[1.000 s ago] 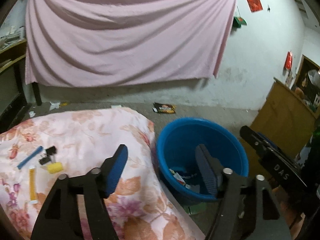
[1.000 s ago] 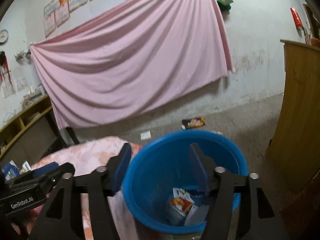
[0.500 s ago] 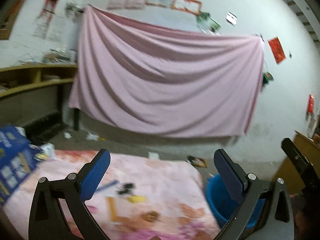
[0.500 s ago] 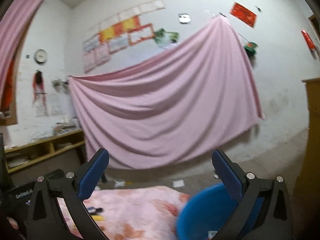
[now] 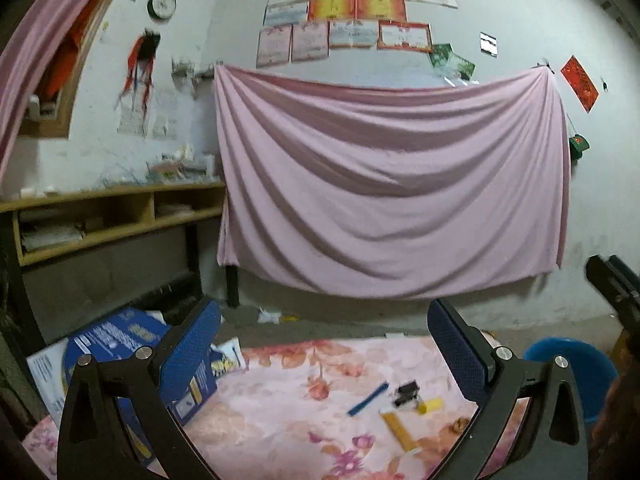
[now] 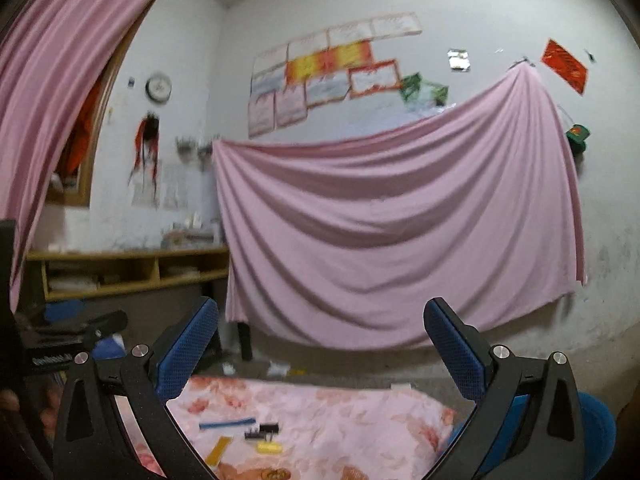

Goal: Collect trash
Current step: 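Grasp the blue stick with the left tool while the right tool grasps the yellow cylinder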

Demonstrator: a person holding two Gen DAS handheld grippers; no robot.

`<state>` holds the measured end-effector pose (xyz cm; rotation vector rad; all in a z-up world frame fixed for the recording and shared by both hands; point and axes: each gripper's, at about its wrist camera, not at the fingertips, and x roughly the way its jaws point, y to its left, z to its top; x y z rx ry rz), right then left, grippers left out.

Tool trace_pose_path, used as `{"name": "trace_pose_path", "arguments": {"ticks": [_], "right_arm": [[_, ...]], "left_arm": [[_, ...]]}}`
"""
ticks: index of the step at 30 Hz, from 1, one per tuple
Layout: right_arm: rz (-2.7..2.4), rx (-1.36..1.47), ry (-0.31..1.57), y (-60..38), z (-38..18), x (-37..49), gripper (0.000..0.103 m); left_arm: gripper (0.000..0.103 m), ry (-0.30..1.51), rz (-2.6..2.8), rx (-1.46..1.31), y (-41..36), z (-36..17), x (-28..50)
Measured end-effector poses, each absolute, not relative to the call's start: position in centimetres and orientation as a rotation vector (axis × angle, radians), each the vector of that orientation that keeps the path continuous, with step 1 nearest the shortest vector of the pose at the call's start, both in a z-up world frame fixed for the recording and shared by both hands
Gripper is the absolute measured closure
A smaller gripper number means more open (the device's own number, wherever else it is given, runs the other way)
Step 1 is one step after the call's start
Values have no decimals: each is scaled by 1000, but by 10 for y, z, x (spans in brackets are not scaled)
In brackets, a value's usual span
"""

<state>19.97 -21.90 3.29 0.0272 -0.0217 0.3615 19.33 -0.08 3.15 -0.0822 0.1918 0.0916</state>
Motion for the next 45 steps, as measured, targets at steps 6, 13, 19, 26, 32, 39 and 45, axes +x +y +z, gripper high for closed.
{"name": "trace_pose_path", "arguments": {"ticks": [6, 13, 19, 26, 32, 39, 45], "right_arm": [[368, -23, 102, -201, 18, 218, 0], [393, -55, 285, -188, -3, 249, 1], [428, -96, 449, -174, -24, 273, 19], [456, -121, 626, -164, -43, 296, 38], [498, -155, 728, -153, -55, 307, 51], [539, -184, 819, -141, -68, 317, 52], [567, -170, 894, -137, -78, 326, 52]], "left_arm": [[2, 275, 67, -139, 21, 13, 202], [2, 437, 56, -158, 27, -9, 238], [11, 557, 7, -121, 21, -31, 270], [56, 772, -136, -127, 15, -65, 311], [70, 876, -229, -153, 9, -79, 331], [73, 937, -275, -78, -7, -89, 350], [75, 973, -285, -15, -18, -97, 364]]}}
